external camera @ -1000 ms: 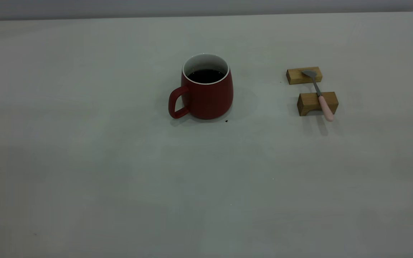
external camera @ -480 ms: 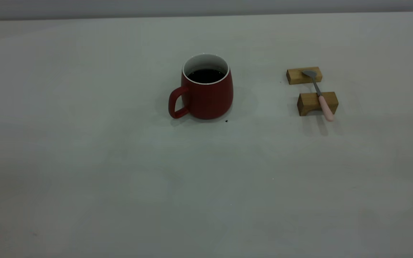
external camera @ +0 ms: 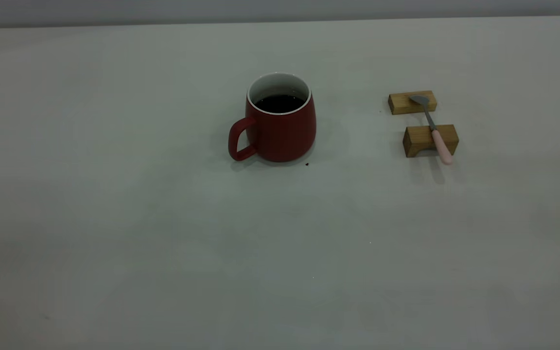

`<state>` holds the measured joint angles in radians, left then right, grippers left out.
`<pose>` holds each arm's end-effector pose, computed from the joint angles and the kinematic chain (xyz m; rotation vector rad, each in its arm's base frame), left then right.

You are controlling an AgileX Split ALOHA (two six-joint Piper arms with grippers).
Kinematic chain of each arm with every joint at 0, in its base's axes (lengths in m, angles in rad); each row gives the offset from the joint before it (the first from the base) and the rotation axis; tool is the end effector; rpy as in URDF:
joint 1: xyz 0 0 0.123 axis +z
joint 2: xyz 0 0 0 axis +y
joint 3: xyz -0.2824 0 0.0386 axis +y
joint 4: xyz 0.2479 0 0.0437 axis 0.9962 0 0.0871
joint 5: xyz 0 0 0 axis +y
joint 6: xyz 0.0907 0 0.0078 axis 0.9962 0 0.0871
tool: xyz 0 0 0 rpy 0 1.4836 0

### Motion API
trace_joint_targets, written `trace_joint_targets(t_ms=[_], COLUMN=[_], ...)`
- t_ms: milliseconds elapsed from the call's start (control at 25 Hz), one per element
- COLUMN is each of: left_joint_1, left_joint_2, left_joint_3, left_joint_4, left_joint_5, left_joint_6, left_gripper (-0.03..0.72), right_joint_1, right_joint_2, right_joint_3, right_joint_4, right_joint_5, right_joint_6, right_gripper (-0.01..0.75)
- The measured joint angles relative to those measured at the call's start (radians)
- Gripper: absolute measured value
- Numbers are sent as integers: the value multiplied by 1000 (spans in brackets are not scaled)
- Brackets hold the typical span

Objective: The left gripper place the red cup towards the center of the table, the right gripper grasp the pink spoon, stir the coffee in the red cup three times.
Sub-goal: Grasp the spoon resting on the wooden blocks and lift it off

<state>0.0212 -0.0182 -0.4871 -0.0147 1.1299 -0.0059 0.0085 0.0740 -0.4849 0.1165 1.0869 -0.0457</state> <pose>-0.0091 -0.0014 0.2680 -0.0272 2.1079 -0.0086 0.0063 0.0094 0.2713 -0.0594 2.1549 0.1211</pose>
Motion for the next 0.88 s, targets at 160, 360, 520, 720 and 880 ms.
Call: trace_joint_targets(t_ms=[160,360,520,720,880], left_joint_1=[0,0,0,0,0], left_joint_2=[0,0,-1,-1,-1], left_joint_3=[0,0,0,0,0], left_joint_4=[0,0,0,0,0], left_joint_5=[0,0,0,0,0], left_joint_6=[0,0,0,0,0], left_gripper=[500,500,500,500,500], right_joint_1=[0,0,0,0,0], right_joint_2=[193,512,755,1025,1237], right_joint_3=[-37,-87,-148,-204,-265], right_joint_4=[80,144,222,299,360], right_joint_5=[-122,-224,-252,-334,-388], right_joint_6=[-58,-114,-146,-246,-320], right_gripper=[408,521,528,529,529])
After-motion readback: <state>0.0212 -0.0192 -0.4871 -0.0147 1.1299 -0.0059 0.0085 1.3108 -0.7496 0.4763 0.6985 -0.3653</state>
